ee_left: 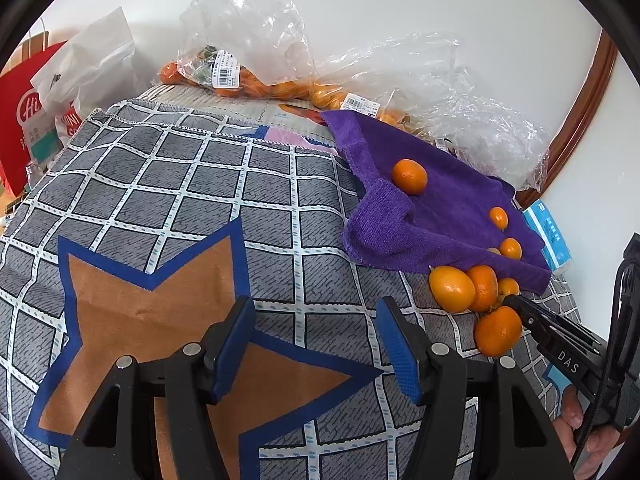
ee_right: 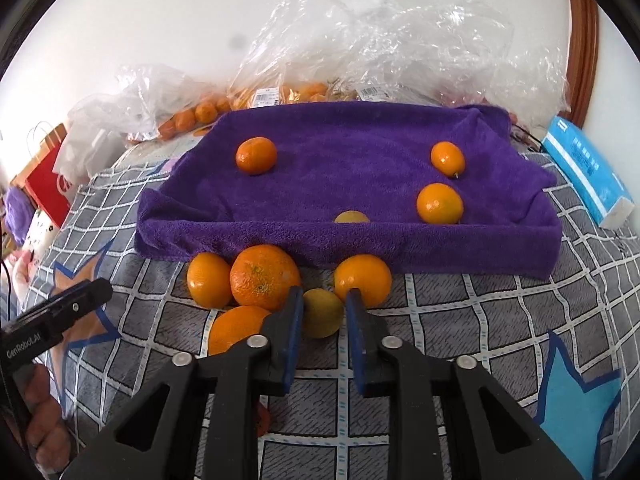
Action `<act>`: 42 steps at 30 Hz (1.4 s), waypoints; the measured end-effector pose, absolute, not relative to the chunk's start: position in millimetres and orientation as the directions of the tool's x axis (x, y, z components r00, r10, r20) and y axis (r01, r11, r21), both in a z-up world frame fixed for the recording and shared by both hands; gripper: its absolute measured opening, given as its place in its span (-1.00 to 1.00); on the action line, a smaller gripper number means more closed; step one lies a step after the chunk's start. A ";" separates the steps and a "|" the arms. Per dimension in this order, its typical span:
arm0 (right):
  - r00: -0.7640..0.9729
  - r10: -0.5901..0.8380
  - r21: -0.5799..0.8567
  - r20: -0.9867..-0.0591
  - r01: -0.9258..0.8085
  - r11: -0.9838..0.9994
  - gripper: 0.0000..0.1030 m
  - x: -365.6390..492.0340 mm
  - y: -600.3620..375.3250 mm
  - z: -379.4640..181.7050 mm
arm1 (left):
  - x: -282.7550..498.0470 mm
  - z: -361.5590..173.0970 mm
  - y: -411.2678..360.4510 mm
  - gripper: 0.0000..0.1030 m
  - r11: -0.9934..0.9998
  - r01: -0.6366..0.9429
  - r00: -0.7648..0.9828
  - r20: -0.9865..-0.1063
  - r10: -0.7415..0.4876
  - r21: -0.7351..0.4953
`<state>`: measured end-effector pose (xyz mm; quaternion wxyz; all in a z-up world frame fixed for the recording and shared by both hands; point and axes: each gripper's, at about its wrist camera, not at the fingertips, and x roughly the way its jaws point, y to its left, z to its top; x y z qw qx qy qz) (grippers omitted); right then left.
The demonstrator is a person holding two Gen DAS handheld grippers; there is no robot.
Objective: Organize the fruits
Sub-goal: 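Close the right gripper on a small yellow fruit in the pile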
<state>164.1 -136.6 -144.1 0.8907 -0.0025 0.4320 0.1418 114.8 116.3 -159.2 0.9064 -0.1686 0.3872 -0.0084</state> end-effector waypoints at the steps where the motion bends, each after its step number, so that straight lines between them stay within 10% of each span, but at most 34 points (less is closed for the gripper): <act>1: 0.589 0.245 0.113 -0.770 -0.252 0.961 -0.67 163.0 -137.3 -144.0 | 114.7 -159.2 116.3 0.19 0.942 -0.115 0.700 -0.699 -0.148 -0.314; 26: 0.576 0.258 0.153 -0.776 -0.226 0.962 -0.81 150.7 -158.0 -142.0 | 113.4 -158.0 111.4 0.19 0.951 -0.094 0.701 -0.698 -0.147 -0.295; 42: 0.485 0.429 0.372 -0.762 -0.215 0.903 -0.36 186.9 -156.6 -157.1 | 114.7 -159.3 113.1 0.19 0.947 -0.101 0.698 -0.700 -0.152 -0.306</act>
